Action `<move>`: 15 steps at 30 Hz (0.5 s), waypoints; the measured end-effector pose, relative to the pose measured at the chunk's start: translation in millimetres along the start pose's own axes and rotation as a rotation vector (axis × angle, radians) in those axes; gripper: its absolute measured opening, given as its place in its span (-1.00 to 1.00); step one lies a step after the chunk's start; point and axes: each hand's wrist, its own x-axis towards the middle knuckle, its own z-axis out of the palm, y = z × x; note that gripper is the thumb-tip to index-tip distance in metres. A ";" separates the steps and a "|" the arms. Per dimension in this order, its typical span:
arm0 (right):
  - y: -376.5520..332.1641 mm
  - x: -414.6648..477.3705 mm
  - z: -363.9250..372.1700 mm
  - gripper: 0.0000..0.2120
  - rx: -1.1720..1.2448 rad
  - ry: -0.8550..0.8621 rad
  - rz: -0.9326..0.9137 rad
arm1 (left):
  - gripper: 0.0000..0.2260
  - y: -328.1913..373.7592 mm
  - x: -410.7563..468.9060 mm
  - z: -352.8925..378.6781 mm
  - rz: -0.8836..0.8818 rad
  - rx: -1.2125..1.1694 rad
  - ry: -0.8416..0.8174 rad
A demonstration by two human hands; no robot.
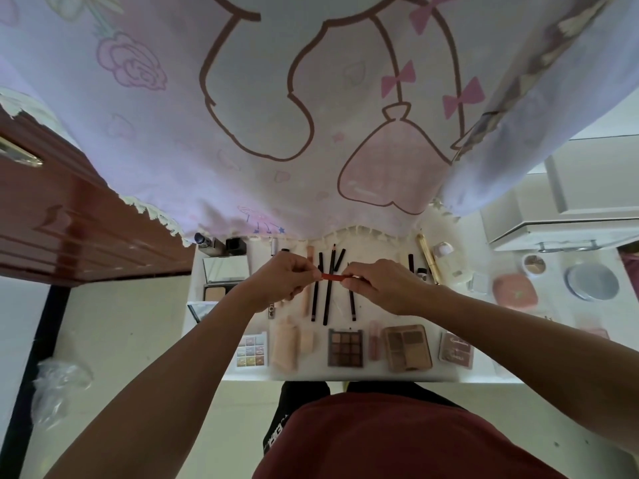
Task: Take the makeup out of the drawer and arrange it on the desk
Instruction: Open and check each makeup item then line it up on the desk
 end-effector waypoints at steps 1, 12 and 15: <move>-0.1 -0.7 0.5 -0.75 0.039 0.003 0.015 | -0.88 0.0 0.0 -1.2 0.005 -0.003 0.001; 17.3 -5.2 -9.4 -0.77 0.576 0.154 0.337 | -0.89 -17.1 -1.0 -3.2 -0.024 -0.238 0.060; 23.4 -5.8 5.7 -0.85 0.731 0.263 0.435 | -0.87 -20.3 0.0 10.9 -0.078 -0.327 0.070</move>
